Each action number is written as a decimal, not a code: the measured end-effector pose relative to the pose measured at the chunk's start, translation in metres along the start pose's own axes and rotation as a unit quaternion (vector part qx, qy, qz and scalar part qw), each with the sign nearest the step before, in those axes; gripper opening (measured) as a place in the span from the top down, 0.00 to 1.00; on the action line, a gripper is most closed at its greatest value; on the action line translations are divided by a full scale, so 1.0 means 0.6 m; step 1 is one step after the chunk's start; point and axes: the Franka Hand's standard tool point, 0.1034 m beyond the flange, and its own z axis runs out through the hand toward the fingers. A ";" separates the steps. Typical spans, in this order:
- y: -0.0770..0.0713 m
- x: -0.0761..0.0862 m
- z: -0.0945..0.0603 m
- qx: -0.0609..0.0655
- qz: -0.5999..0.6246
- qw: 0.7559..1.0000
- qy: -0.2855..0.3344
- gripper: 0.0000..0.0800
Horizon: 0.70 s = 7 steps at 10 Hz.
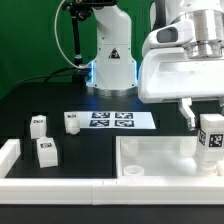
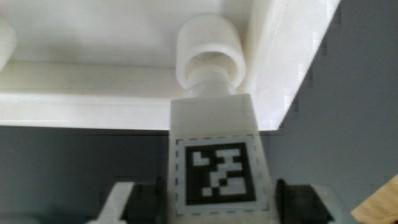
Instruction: Assemble one leg
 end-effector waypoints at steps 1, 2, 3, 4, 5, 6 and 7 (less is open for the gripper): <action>-0.001 0.001 0.001 0.000 -0.001 1.000 0.005 0.64; -0.001 0.003 0.002 0.000 -0.001 1.000 0.005 0.64; -0.001 0.004 0.002 0.000 -0.001 1.000 0.006 0.64; -0.001 0.005 0.000 0.000 -0.001 1.000 0.005 0.64; 0.000 0.009 -0.008 0.001 0.001 1.000 0.003 0.64; 0.000 0.015 -0.019 0.003 0.002 1.000 0.001 0.64; -0.003 0.020 -0.027 0.005 0.003 1.000 -0.003 0.64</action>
Offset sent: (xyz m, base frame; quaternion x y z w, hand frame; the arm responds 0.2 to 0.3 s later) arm -0.0045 0.0012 -0.0004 -0.0031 -0.0211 0.0174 0.9996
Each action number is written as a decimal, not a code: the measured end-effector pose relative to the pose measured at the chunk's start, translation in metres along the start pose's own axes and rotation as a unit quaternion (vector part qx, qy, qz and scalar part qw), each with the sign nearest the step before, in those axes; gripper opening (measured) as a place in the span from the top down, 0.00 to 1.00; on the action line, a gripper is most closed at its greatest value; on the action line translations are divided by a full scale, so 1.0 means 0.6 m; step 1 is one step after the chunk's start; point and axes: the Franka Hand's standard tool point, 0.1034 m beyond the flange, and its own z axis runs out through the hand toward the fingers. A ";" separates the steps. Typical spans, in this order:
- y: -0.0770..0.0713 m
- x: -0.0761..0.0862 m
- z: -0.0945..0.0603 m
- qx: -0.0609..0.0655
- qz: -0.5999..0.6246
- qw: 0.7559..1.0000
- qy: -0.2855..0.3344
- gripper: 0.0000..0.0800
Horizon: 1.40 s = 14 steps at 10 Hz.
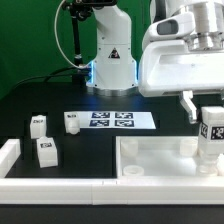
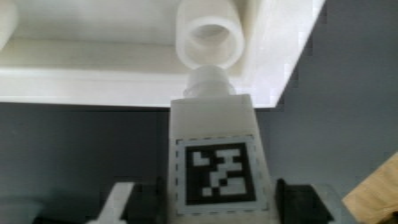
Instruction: Assemble one leg
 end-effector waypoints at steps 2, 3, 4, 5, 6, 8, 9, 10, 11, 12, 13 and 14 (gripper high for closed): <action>0.000 -0.010 0.007 -0.001 -0.001 1.000 -0.004 0.64; 0.001 -0.018 0.014 -0.002 -0.002 1.000 -0.006 0.64; 0.003 -0.027 0.023 -0.004 -0.003 1.000 -0.009 0.64; 0.005 -0.033 0.028 -0.005 -0.003 1.000 -0.011 0.64; 0.008 -0.039 0.033 -0.006 -0.004 1.000 -0.014 0.64; 0.000 -0.037 0.040 -0.006 -0.006 1.000 -0.009 0.64; 0.001 -0.033 0.042 -0.006 -0.005 1.000 -0.004 0.64; 0.001 -0.029 0.043 -0.007 -0.006 1.000 0.003 0.64; 0.003 -0.027 0.043 -0.008 -0.008 1.000 0.010 0.64; 0.008 -0.026 0.043 -0.010 -0.013 1.000 0.019 0.64; 0.006 -0.026 0.043 -0.010 -0.014 1.000 0.018 0.58; 0.006 -0.026 0.043 -0.010 -0.014 1.000 0.018 0.58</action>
Offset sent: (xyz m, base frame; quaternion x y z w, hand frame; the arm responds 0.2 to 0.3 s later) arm -0.0069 0.0008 -0.0220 0.0019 0.0109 0.0034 0.9999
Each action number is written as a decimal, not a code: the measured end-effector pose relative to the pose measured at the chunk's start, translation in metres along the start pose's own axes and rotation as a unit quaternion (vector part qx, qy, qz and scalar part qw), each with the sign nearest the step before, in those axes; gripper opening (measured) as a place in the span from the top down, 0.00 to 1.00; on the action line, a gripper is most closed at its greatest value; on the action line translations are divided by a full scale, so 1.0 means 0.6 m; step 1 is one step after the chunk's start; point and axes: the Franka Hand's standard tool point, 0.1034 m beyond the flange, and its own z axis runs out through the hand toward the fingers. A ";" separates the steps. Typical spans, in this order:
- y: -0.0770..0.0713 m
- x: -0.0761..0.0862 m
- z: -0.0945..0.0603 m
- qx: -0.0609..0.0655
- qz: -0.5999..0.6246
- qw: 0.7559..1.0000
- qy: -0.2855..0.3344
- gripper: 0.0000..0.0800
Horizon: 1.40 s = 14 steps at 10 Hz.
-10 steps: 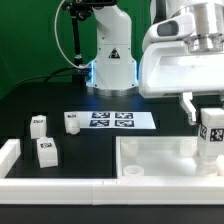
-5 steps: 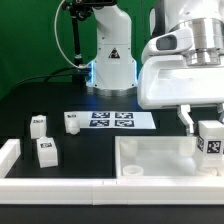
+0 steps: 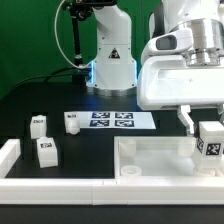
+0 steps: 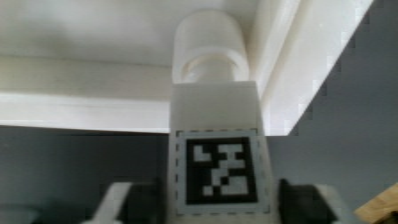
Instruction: Assemble one leg
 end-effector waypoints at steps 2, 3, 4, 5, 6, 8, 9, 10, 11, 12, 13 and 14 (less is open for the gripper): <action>0.000 0.000 0.000 0.000 0.000 1.000 0.000 0.22; -0.001 0.000 0.000 0.000 0.003 1.000 -0.001 0.22; -0.008 0.001 -0.003 0.003 0.019 1.000 -0.018 0.20; -0.014 0.015 -0.010 0.010 0.025 0.999 -0.046 0.20; -0.012 0.036 -0.015 0.013 0.028 0.998 -0.055 0.19; -0.016 0.042 -0.008 0.023 0.039 0.990 -0.133 0.19; -0.020 0.039 -0.003 0.026 0.042 0.984 -0.171 0.19; -0.015 0.037 0.006 0.026 0.043 0.979 -0.199 0.19; -0.005 0.031 0.010 0.024 0.043 0.972 -0.230 0.19; 0.003 0.020 0.010 0.022 0.044 0.960 -0.275 0.19; 0.002 0.016 0.011 0.019 0.052 0.954 -0.295 0.19; 0.000 0.010 0.010 0.018 0.059 0.950 -0.305 0.19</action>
Offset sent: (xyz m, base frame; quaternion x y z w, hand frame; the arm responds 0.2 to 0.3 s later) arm 0.0028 -0.0020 0.0126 -0.0423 -0.0449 0.0588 0.9964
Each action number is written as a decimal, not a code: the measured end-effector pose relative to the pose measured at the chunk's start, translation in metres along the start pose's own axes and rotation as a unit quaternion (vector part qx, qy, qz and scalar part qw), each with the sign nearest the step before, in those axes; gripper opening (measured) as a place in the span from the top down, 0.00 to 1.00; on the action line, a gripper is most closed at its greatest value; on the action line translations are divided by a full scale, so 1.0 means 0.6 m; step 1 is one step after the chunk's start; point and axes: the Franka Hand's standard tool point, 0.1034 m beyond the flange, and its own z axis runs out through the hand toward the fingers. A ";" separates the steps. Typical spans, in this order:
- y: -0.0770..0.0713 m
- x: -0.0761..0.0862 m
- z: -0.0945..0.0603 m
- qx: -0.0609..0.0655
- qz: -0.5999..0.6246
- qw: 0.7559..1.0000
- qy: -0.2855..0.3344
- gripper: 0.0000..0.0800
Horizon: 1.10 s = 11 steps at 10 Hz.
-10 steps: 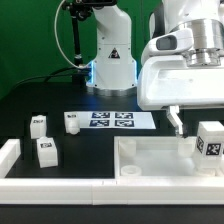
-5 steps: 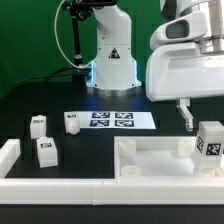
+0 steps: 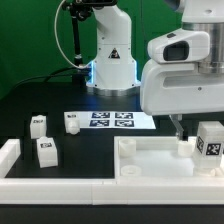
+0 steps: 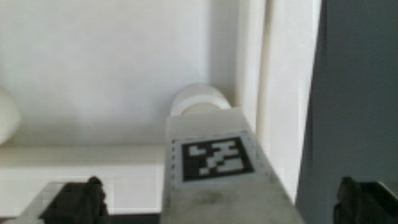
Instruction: Assemble one leg
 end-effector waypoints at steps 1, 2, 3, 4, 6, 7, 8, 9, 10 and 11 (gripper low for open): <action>0.002 -0.001 0.000 0.000 0.005 1.000 -0.003 0.19; 0.002 -0.001 0.000 0.000 0.021 1.000 -0.002 0.37; 0.003 -0.001 0.000 0.000 0.029 1.000 -0.002 0.54; 0.002 -0.001 0.000 0.001 0.062 0.998 -0.003 0.54; 0.001 -0.001 0.000 0.002 0.161 0.987 -0.003 0.64; -0.001 0.001 0.001 0.003 0.214 0.977 0.007 0.64; -0.008 -0.009 0.004 0.005 0.284 0.958 0.043 0.64; -0.018 -0.021 0.010 0.016 0.356 0.933 0.054 0.64; -0.026 -0.020 0.013 0.030 0.432 0.900 0.059 0.64; -0.030 -0.019 0.015 0.044 0.491 0.868 0.060 0.64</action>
Offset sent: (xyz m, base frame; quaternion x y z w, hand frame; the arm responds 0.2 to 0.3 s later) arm 0.0000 0.0000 0.0000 0.0000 0.0000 0.0650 0.9979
